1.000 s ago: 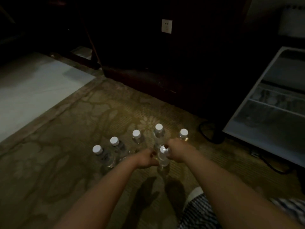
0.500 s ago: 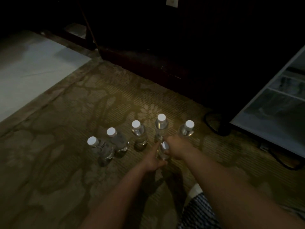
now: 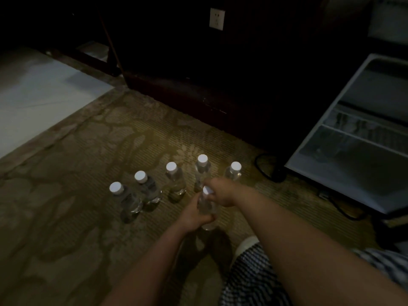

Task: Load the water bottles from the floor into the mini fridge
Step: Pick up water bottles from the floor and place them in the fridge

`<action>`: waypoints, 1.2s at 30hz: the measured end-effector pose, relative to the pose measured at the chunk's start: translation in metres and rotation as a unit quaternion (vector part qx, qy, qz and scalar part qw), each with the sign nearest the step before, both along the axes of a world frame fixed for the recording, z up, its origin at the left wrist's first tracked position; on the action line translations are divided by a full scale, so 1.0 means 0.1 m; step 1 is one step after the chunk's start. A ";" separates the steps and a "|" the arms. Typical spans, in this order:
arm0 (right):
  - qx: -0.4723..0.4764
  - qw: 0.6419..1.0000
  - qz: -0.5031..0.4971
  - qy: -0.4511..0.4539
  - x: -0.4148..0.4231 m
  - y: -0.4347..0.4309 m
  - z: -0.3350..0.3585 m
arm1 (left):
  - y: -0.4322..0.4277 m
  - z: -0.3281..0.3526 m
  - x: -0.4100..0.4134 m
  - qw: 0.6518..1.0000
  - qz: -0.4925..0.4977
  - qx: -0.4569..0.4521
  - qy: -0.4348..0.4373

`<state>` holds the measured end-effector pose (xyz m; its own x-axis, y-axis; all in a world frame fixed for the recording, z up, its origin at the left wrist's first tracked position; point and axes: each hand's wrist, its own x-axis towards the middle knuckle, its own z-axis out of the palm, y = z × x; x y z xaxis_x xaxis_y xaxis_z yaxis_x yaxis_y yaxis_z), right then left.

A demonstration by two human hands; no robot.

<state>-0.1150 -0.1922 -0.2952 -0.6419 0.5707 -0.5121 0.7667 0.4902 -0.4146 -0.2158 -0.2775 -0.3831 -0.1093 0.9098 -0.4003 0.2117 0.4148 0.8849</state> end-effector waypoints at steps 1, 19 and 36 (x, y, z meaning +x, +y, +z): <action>0.003 1.000 0.005 0.000 0.02 0.02 0.06 | 0.00 0.04 0.03 1.000 0.005 0.004 -0.003; 0.154 0.979 -0.099 0.084 1.28 0.28 1.65 | 0.60 1.52 0.97 0.986 -0.079 0.149 -0.020; 0.211 0.915 -0.294 0.181 3.11 0.53 1.75 | 1.46 1.99 2.64 0.950 -0.264 0.156 0.065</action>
